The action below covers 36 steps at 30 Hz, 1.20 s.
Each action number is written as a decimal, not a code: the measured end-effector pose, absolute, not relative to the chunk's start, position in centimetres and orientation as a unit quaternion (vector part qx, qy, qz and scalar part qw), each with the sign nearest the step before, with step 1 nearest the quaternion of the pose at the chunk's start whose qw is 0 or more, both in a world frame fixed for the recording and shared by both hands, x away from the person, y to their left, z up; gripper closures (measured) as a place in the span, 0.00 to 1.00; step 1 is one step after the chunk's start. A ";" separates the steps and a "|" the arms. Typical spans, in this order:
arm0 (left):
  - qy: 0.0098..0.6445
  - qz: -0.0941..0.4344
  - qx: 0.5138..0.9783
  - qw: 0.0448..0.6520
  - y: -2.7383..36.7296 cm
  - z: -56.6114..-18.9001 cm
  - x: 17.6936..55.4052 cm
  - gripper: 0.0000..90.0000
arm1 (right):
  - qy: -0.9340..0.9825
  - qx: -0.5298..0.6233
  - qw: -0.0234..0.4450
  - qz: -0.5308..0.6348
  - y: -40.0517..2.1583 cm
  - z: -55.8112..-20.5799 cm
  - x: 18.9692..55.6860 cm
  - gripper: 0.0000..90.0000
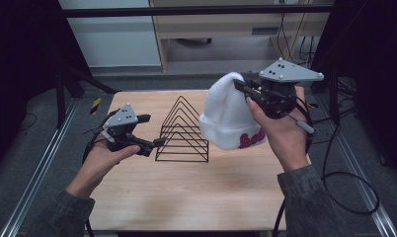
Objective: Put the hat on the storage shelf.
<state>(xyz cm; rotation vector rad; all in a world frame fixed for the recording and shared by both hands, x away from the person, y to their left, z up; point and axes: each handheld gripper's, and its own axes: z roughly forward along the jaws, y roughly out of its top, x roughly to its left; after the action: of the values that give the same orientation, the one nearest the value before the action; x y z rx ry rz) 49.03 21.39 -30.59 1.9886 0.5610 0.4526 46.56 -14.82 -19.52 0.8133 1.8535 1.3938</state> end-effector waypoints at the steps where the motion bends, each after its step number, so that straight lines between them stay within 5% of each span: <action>1: 0.229 0.185 0.818 0.494 21.1 -30.4 49.3 0.08 | 0.710 0.310 0.335 0.536 -14.6 -19.3 46.6 0.93; 20: 0.207 0.165 0.819 0.509 18.0 -30.1 51.5 0.17 | 0.702 0.281 0.326 0.567 -10.2 -16.6 48.0 0.93; 27: 0.224 0.148 0.821 0.503 17.4 -30.2 53.1 0.36 | 0.703 0.277 0.320 0.572 -9.2 -16.5 48.7 0.93; 30: 0.235 0.140 0.817 0.508 17.3 -30.3 53.7 0.53 | 0.703 0.277 0.317 0.573 -9.1 -16.6 48.8 0.93; 32: 0.230 0.143 0.821 0.503 17.2 -30.2 53.8 0.77 | 0.704 0.276 0.318 0.572 -9.1 -16.7 48.8 0.93; 36: 0.233 0.157 0.822 0.496 17.3 -29.9 53.8 0.85 | 0.705 0.276 0.318 0.571 -9.3 -16.7 48.9 0.93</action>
<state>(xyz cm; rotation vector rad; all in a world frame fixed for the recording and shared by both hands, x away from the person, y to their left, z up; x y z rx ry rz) 53.79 17.33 -29.93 1.9911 0.5635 0.3814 48.90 -9.26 -16.70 0.7271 1.8546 1.5027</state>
